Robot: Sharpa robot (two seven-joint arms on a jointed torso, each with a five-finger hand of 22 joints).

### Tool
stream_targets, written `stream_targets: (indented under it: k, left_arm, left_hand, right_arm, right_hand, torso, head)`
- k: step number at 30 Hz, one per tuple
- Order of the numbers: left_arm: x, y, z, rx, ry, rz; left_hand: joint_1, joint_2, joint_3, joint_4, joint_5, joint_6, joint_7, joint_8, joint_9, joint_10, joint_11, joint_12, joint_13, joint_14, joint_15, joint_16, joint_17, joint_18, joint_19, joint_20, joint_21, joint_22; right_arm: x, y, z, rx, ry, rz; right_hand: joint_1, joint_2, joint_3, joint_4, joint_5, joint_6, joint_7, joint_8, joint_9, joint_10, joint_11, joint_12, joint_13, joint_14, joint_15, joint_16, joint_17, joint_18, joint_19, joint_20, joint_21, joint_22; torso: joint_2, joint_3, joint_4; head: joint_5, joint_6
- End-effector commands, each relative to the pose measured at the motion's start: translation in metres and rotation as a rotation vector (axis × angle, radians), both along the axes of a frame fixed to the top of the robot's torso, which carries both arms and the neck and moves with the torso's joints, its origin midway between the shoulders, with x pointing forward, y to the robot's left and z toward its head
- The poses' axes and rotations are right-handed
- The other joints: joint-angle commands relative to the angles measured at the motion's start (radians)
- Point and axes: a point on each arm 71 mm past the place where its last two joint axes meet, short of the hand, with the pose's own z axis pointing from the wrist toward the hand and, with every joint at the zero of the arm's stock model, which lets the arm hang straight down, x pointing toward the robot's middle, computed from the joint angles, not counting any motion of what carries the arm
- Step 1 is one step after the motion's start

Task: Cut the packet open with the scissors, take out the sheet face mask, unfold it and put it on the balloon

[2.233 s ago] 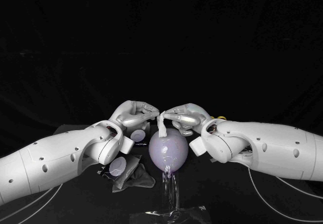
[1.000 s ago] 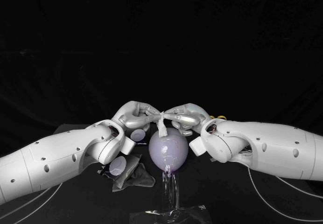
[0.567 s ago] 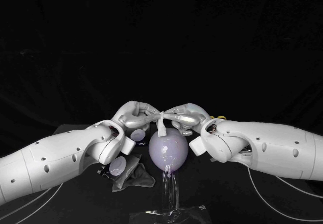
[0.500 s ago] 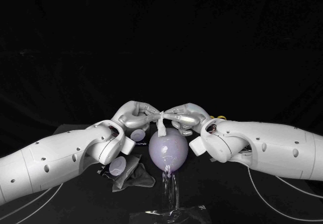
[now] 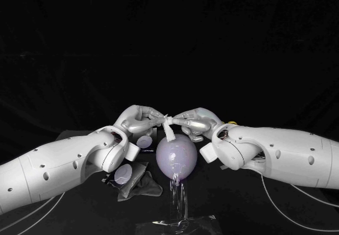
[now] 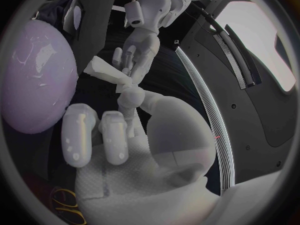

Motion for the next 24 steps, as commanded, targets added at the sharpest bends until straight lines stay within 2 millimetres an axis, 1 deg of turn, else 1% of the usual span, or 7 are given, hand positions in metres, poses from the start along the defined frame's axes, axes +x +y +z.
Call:
stream_targets:
  k: [1,7,15,24]
  left_arm:
    - [-0.0005,-0.0006,0.0017,-0.022,0.001,-0.001]
    - [-0.0004,0.0000,0.0013,-0.035,0.015,-0.001]
    - [0.0009,0.0027,0.0004,-0.066,0.041,0.015]
    - [0.0018,0.0050,-0.0008,-0.090,0.069,0.022]
  left_hand:
    - [-0.006,0.007,0.007,0.002,0.003,-0.001,-0.003,0.004,0.019,0.007,-0.001,0.007,0.001,0.006,0.003,0.006,-0.002,-0.014,0.001,-0.001,0.003,-0.002]
    - [-0.008,0.006,0.008,0.002,0.003,-0.002,-0.002,0.005,0.020,0.006,-0.001,0.007,0.001,0.009,0.002,0.007,0.004,-0.014,0.000,-0.002,0.003,-0.002]
    - [-0.011,0.004,0.010,0.003,0.003,-0.004,-0.002,0.006,0.021,0.005,-0.002,0.006,0.001,0.008,0.002,0.007,0.003,-0.014,-0.002,-0.002,0.002,-0.003]
    - [-0.017,-0.006,0.010,0.001,0.003,-0.010,-0.001,0.012,0.024,-0.002,-0.002,0.000,0.000,0.005,0.002,0.007,-0.003,-0.014,-0.003,-0.003,0.004,-0.002]
  right_arm:
    - [0.0008,-0.0008,0.0012,-0.005,-0.021,0.007]
    - [0.0022,-0.0027,0.0009,-0.008,-0.022,0.002]
    - [0.0040,-0.0054,0.0003,-0.021,-0.027,-0.001]
    - [0.0043,-0.0062,0.0004,-0.030,-0.034,0.001]
  right_hand:
    - [0.000,0.007,0.004,-0.003,0.003,0.015,-0.009,0.043,0.059,0.007,-0.004,-0.004,0.000,0.087,-0.009,0.006,0.203,0.005,0.014,0.000,0.006,0.207]
    - [0.000,0.007,0.004,-0.003,0.003,0.015,-0.009,0.043,0.059,0.007,-0.004,-0.004,0.000,0.087,-0.009,0.006,0.203,0.005,0.014,0.000,0.006,0.207]
    - [0.000,0.007,0.004,-0.003,0.003,0.015,-0.009,0.043,0.059,0.007,-0.004,-0.004,0.000,0.087,-0.009,0.006,0.203,0.005,0.014,0.000,0.006,0.207]
    - [0.000,0.007,0.004,-0.005,0.003,0.015,-0.009,0.044,0.060,0.008,-0.004,-0.001,0.002,0.087,-0.009,0.006,0.204,0.005,0.015,0.000,0.007,0.208]
  torso:
    - [0.000,0.0002,0.0004]
    - [0.000,0.0003,-0.0001]
    - [0.000,0.0001,-0.0002]
    - [0.000,0.0010,0.0004]
  head:
    - [0.000,-0.001]
    - [0.000,-0.001]
    - [-0.003,-0.002]
    - [-0.005,-0.001]
